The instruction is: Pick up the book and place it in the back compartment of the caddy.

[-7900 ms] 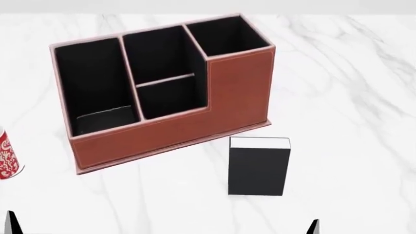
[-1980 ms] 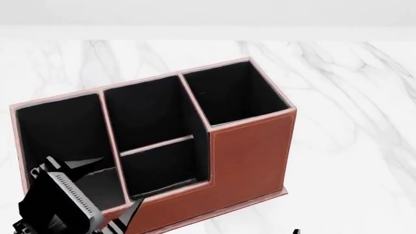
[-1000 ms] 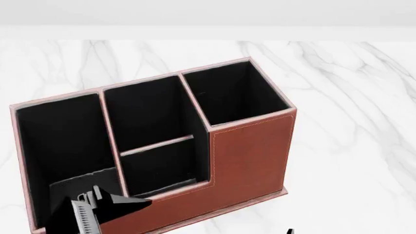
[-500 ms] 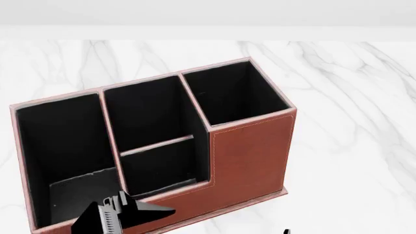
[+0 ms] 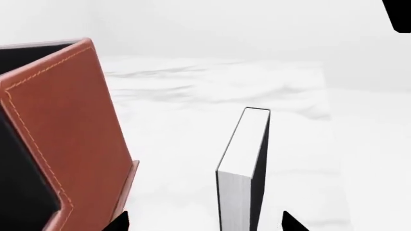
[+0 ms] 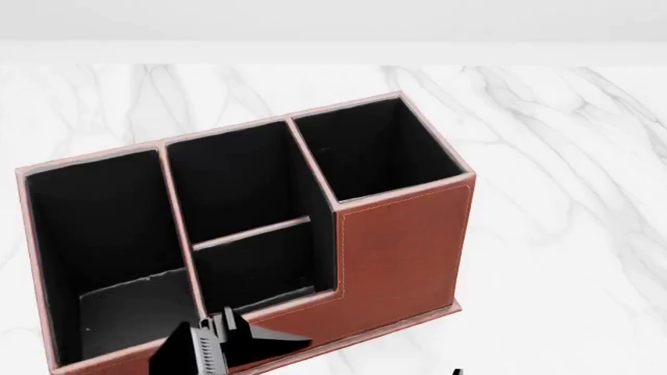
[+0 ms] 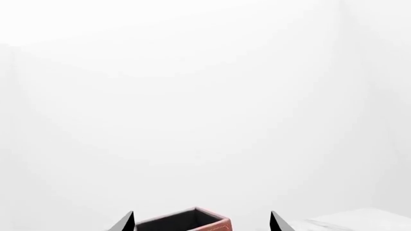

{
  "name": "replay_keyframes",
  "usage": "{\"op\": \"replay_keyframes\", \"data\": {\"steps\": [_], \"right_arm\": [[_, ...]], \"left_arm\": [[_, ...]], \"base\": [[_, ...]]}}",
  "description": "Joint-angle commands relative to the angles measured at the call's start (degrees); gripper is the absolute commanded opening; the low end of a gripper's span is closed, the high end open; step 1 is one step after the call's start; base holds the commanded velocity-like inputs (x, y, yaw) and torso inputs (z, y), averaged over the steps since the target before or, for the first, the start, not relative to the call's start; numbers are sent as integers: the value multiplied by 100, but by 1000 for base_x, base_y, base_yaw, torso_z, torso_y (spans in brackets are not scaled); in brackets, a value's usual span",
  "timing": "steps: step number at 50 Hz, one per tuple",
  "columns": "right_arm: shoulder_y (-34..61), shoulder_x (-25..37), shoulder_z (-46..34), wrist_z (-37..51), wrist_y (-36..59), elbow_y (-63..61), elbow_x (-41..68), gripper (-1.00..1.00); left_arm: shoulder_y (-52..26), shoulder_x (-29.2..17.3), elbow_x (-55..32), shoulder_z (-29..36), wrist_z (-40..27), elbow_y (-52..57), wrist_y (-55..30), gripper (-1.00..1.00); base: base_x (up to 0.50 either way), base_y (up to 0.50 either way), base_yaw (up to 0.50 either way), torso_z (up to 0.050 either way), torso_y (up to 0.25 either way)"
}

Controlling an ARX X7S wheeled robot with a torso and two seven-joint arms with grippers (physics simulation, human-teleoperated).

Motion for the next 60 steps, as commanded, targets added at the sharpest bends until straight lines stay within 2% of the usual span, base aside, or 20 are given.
{"op": "replay_keyframes", "data": {"steps": [1, 23, 41, 60], "right_arm": [[-18, 24, -17, 12, -21, -16, 1, 100], [-6, 69, -50, 30, -35, -17, 45, 100], [-11, 81, -96, 45, -53, 0, 20, 100], [-1, 113, -102, 81, -55, -19, 36, 100]], "left_arm": [[-147, 288, 24, 54, 200, -566, 234, 100], [-426, 858, 76, 227, 554, -1508, 550, 100], [-482, 1130, 123, 344, 690, -2007, 758, 100], [-762, 1605, 256, 484, 874, -3162, 1063, 100]], "base": [[0, 0, 0, 0, 0], [0, 0, 0, 0, 0], [0, 0, 0, 0, 0], [0, 0, 0, 0, 0]]}}
